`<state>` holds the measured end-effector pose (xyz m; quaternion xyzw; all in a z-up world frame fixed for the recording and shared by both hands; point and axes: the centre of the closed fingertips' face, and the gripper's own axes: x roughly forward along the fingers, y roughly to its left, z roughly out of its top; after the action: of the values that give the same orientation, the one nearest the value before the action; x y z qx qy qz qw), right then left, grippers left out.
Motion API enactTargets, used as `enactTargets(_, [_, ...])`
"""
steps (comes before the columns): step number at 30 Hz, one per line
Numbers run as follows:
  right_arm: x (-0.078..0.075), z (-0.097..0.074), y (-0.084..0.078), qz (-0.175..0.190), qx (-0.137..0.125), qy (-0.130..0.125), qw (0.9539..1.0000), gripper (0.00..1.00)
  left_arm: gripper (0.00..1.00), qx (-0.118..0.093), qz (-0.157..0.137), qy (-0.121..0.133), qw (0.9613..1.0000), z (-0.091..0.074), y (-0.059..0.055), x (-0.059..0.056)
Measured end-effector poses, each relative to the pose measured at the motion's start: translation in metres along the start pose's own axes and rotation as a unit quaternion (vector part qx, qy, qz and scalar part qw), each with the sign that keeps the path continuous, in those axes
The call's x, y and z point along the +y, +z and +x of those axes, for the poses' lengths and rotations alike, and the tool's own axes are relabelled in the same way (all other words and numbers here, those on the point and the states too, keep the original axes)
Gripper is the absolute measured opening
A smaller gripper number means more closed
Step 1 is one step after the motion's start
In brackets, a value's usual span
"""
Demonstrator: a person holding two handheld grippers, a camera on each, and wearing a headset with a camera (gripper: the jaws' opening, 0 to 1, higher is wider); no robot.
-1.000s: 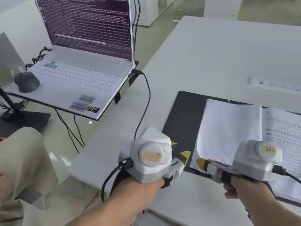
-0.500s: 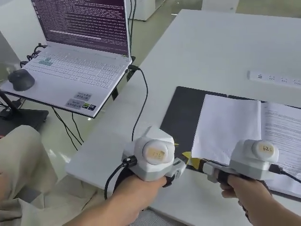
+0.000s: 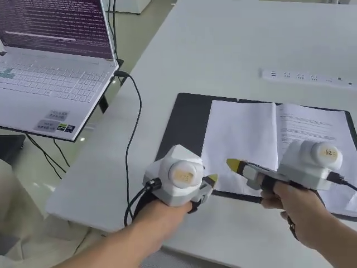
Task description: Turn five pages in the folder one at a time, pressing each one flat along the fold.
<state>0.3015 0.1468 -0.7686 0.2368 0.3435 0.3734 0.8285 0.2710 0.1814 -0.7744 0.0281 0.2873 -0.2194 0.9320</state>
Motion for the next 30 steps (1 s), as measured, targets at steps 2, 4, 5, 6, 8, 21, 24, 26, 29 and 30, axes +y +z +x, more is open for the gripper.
enactTargets(2, [-0.005, -0.002, 0.000, -0.002, 0.002, -0.003, 1.0000, 0.02, 0.15, 0.006, 0.005, -0.002, 1.0000, 0.006, -0.003, -0.002])
enactTargets(4, [-0.008, -0.004, 0.002, 0.003, 0.000, -0.004, 1.0000, 0.02, 0.13, 0.014, 0.006, -0.001, 0.9999, 0.012, -0.007, -0.001])
enactTargets(5, [-0.010, -0.005, 0.002, 0.004, -0.001, -0.006, 1.0000, 0.02, 0.12, 0.018, 0.007, 0.001, 0.9998, 0.014, -0.010, 0.000])
enactTargets(6, [-0.009, -0.006, 0.002, 0.004, -0.001, -0.007, 1.0000, 0.02, 0.12, 0.020, 0.008, 0.003, 0.9998, 0.017, -0.011, 0.001])
enactTargets(8, [-0.010, -0.007, 0.003, 0.005, -0.001, -0.009, 0.9999, 0.02, 0.08, 0.022, 0.010, 0.005, 0.9997, 0.022, -0.014, 0.002])
enactTargets(21, [-0.037, -0.009, 0.030, 0.009, -0.011, -0.025, 0.9996, 0.00, 0.00, 0.042, 0.026, 0.035, 0.9982, 0.028, -0.035, 0.014])
enactTargets(24, [-0.047, -0.009, 0.038, 0.014, -0.015, -0.031, 0.9993, 0.00, 0.00, 0.039, 0.028, 0.032, 0.9983, 0.029, -0.035, 0.015])
enactTargets(26, [-0.054, -0.009, 0.043, 0.019, -0.019, -0.035, 0.9990, 0.00, 0.00, 0.039, 0.026, 0.031, 0.9984, 0.029, -0.036, 0.016])
enactTargets(29, [-0.064, -0.009, 0.051, 0.033, -0.023, -0.039, 0.9984, 0.00, 0.00, 0.039, 0.028, 0.029, 0.9984, 0.029, -0.036, 0.016])
enactTargets(30, [-0.067, -0.009, 0.054, 0.036, -0.025, -0.041, 0.9982, 0.00, 0.00, 0.039, 0.027, 0.029, 0.9985, 0.029, -0.036, 0.016])
